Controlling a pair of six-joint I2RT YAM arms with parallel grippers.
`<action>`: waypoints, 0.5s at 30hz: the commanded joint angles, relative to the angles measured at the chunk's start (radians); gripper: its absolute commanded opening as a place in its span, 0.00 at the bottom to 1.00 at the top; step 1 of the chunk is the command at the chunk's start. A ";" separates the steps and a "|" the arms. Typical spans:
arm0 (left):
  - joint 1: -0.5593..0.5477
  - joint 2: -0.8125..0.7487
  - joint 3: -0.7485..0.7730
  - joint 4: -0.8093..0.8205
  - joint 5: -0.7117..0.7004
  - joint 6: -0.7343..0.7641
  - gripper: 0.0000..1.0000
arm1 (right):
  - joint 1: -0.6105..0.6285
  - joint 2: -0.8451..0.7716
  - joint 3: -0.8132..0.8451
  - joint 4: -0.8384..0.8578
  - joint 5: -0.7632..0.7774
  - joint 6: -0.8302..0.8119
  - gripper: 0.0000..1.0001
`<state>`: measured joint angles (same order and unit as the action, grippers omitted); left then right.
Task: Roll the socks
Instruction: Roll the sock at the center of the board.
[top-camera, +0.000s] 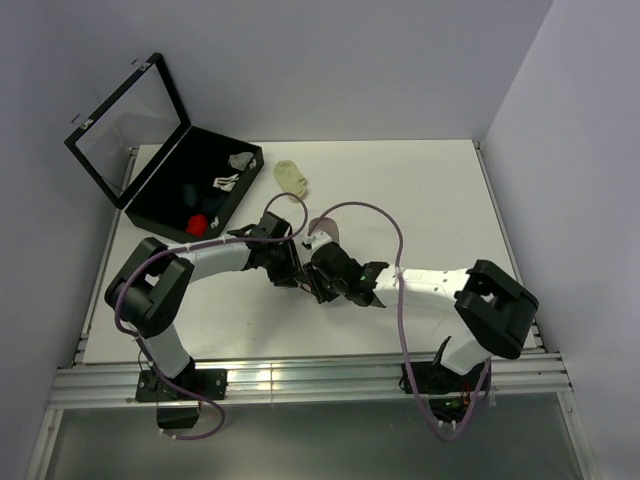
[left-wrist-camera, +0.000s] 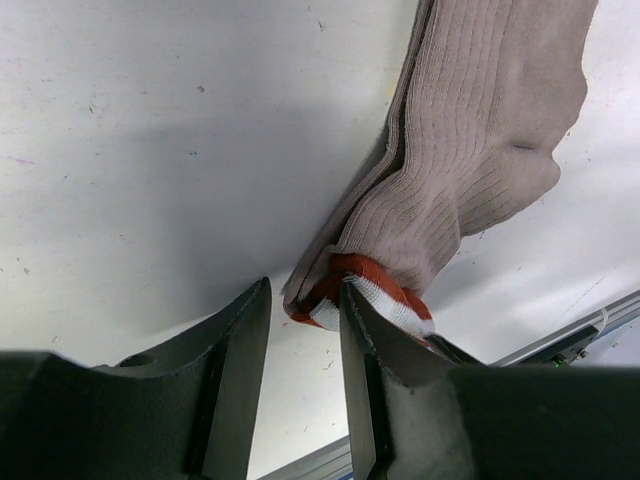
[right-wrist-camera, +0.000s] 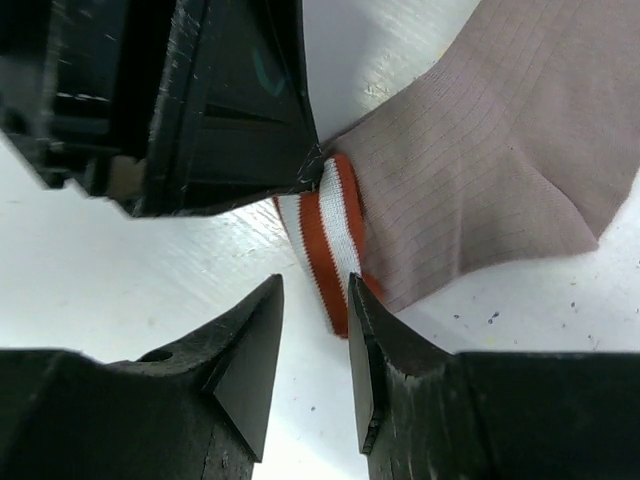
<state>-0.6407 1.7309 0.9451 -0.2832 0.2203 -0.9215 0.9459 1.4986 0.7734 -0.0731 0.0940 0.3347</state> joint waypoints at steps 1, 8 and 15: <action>-0.010 0.024 -0.003 -0.062 -0.045 0.032 0.41 | 0.028 0.048 0.047 -0.014 0.095 -0.048 0.40; -0.011 0.018 -0.009 -0.068 -0.050 0.032 0.42 | 0.089 0.130 0.063 -0.011 0.139 -0.079 0.38; -0.007 0.004 0.000 -0.079 -0.061 0.029 0.46 | 0.126 0.239 0.081 -0.059 0.217 -0.066 0.32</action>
<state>-0.6422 1.7306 0.9497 -0.2897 0.2142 -0.9218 1.0561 1.6604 0.8444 -0.0860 0.2852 0.2619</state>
